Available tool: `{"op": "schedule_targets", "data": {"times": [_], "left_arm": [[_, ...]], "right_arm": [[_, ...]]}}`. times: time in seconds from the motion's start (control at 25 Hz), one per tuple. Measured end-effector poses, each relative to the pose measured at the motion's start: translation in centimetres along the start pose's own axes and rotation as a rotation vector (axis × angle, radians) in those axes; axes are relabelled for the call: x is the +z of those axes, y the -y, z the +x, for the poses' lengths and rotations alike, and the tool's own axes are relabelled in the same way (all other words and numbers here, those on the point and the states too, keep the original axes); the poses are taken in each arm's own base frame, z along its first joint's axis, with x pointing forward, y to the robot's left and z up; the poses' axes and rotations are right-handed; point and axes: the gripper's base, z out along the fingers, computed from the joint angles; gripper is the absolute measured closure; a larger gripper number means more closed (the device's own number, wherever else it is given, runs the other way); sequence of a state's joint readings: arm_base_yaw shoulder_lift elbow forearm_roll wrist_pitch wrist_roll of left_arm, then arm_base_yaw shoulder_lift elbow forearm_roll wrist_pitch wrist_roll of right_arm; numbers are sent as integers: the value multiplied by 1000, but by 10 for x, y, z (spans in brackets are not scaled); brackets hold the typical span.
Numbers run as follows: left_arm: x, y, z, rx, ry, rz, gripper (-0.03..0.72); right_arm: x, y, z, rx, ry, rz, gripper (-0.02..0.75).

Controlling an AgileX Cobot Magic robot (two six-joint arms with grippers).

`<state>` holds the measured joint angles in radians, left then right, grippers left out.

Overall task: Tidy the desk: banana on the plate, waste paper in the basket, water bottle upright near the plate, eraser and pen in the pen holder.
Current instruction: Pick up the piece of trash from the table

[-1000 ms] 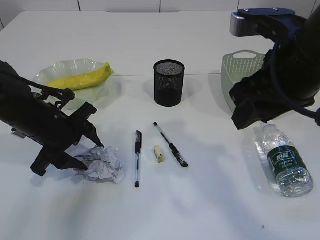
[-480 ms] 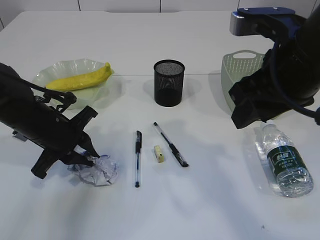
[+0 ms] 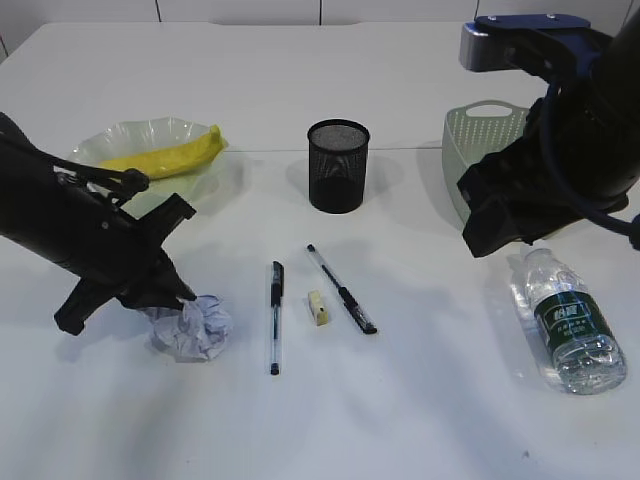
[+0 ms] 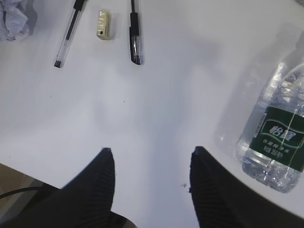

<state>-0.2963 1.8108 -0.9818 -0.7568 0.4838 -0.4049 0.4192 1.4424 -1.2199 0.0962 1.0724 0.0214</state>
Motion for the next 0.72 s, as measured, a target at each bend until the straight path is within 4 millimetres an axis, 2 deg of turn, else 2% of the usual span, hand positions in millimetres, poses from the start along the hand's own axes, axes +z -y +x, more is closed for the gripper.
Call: {"op": "schedule_targets", "data": {"times": [0.48,0.72], "left_arm": [[-26,9,10,332,-24,41,681],[-54,18,17,592,12,102,681]], "right_arm": [[0,0,0,0,1,0,353],[0,0,0,0,1,0,353]]}}
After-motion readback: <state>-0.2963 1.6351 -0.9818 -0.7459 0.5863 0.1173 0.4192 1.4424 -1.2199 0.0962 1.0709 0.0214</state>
